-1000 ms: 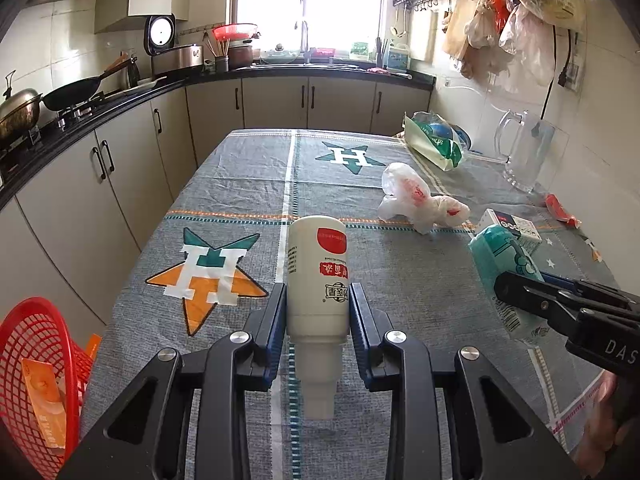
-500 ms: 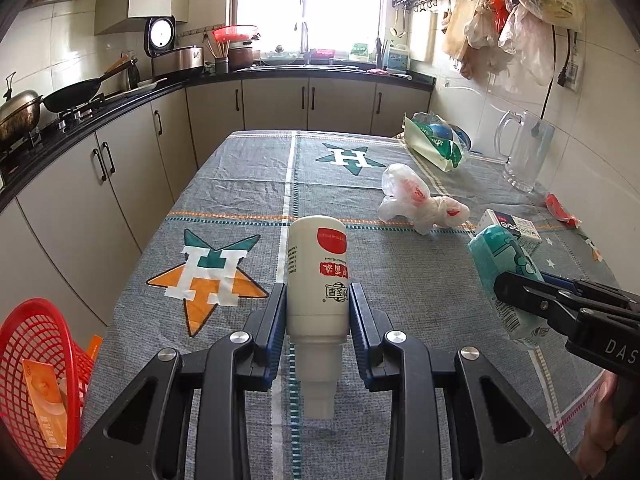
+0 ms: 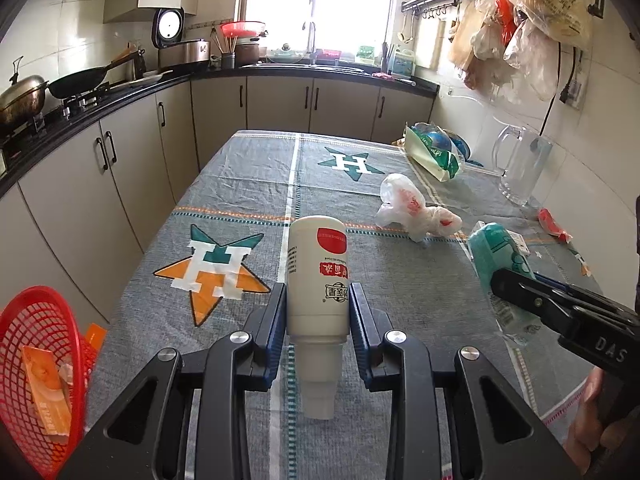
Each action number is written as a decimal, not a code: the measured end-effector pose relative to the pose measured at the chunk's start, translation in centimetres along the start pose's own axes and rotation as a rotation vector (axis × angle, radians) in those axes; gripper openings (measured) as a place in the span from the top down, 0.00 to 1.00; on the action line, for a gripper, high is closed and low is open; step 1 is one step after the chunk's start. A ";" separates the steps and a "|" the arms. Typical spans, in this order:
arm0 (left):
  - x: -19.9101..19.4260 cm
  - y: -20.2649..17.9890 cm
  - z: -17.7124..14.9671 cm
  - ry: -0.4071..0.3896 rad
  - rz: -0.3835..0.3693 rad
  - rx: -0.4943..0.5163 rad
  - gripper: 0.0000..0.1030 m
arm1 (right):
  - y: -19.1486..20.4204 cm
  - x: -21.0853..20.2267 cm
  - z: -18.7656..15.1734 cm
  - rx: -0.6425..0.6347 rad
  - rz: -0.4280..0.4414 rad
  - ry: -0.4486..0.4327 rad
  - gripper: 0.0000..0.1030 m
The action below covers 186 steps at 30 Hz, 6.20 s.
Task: Collect trash
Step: 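Carry the lotion bottle and teal wipes pack over the red basket and open both tools, then swing both open tools back toward the table, then grasp the white medicine box with the right tool, then grasp the white plastic bag with the left tool while the right tool holds the medicine box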
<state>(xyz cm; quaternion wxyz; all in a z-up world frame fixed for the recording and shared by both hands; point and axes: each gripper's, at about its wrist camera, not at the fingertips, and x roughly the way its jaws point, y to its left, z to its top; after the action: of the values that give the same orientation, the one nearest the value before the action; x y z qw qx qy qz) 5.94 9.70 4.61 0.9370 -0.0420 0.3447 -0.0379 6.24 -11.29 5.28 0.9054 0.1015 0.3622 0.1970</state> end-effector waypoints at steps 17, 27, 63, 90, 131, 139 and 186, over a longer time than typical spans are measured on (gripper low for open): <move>-9.9 3.9 -1.4 -0.082 0.024 -0.067 0.72 | 3.6 -0.8 -0.2 -0.018 0.177 0.042 0.62; -15.1 11.4 -3.9 -0.114 0.124 -0.149 0.72 | 10.9 -1.3 -0.9 -0.095 0.312 0.103 0.61; -14.8 26.4 -9.7 -0.051 0.198 -0.388 0.55 | 28.7 10.9 -2.9 -0.173 0.444 0.349 0.50; -11.6 9.2 -6.0 0.012 0.004 -0.135 0.47 | 2.7 0.6 3.5 0.008 0.194 0.123 0.50; -9.5 -4.7 1.1 0.141 -0.118 -0.041 0.46 | -9.9 -1.9 3.9 0.123 -0.015 0.041 0.61; -9.6 -13.3 5.6 0.123 -0.120 0.027 0.45 | -12.1 -3.7 4.6 0.230 0.057 -0.028 0.61; -3.0 -7.7 1.1 -0.026 0.053 -0.003 0.75 | -6.4 -2.7 2.9 0.042 0.130 0.000 0.61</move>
<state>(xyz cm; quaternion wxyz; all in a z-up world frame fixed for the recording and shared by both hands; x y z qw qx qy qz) 4.06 2.40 8.15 0.9420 -0.0346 0.3335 -0.0123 8.27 -18.41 6.96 0.8884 0.1438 0.3586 0.2479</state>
